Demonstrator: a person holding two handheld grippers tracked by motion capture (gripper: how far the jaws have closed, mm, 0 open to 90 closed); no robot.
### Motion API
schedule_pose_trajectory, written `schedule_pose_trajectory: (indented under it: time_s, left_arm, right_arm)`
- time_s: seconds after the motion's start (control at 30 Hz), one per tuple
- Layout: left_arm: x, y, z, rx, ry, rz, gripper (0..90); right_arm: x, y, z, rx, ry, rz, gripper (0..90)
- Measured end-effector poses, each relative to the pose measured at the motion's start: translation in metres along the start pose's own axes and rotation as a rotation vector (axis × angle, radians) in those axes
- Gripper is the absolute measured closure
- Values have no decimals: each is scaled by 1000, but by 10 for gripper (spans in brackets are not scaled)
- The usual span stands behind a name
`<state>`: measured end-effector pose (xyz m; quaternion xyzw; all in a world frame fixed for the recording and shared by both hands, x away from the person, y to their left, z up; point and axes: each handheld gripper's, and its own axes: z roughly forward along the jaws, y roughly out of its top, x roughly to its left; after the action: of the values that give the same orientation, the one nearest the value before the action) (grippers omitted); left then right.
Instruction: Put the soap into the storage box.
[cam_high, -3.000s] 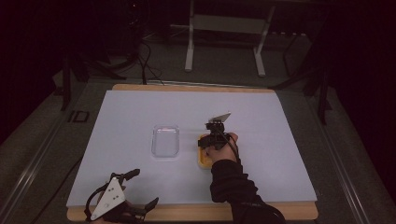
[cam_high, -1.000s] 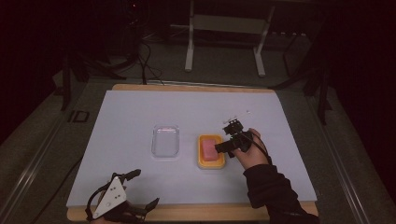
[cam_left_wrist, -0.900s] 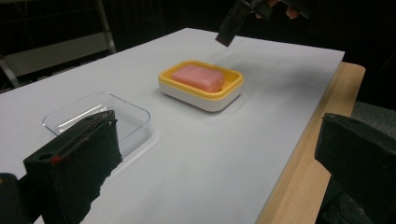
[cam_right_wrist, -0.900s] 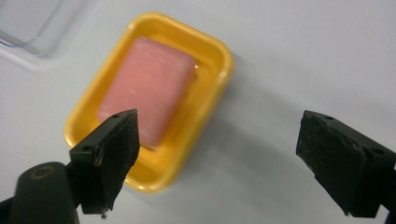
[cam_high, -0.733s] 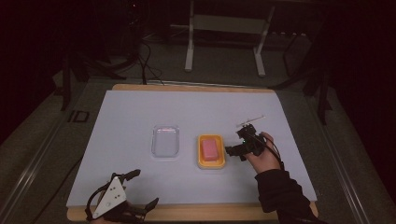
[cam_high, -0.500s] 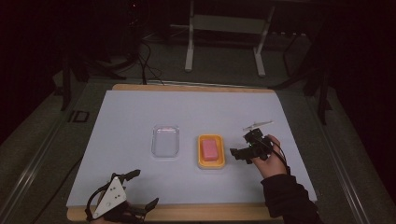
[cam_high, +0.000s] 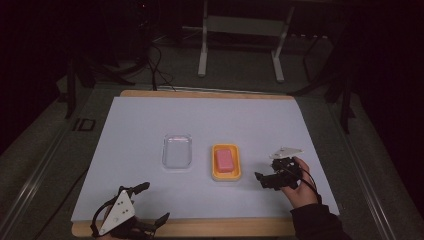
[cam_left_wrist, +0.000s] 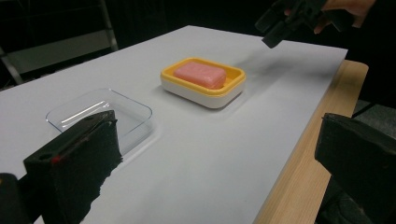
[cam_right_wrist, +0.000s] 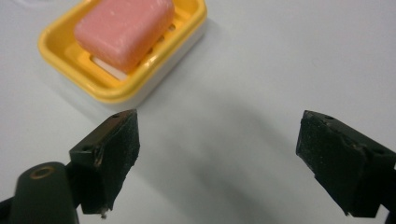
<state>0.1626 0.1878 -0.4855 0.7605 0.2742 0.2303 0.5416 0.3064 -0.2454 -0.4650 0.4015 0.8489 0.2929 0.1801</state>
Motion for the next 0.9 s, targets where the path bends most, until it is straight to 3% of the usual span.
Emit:
schedule_pose_trajectory:
  time_s: [0.33,0.47,0.57,0.73,0.9]
  left_arm:
    - [0,0,0,1,-1,3,5]
    - [0,0,0,-1,-2,1,5]
    - [0,0,0,0,-4,4,5]
    - [-1,0,-1,-1,-4,4,5]
    - [-1,1,-1,-3,-6,3,6]
  right_arm:
    - [-8,-24,-12,-82,47,20,138]
    - [-11,-33,-17,-111,43,6,141]
    - [-15,-38,-20,-133,58,36,141]
    - [-21,-52,-24,-170,23,78,137]
    - [-27,-59,-26,-182,17,115,139]
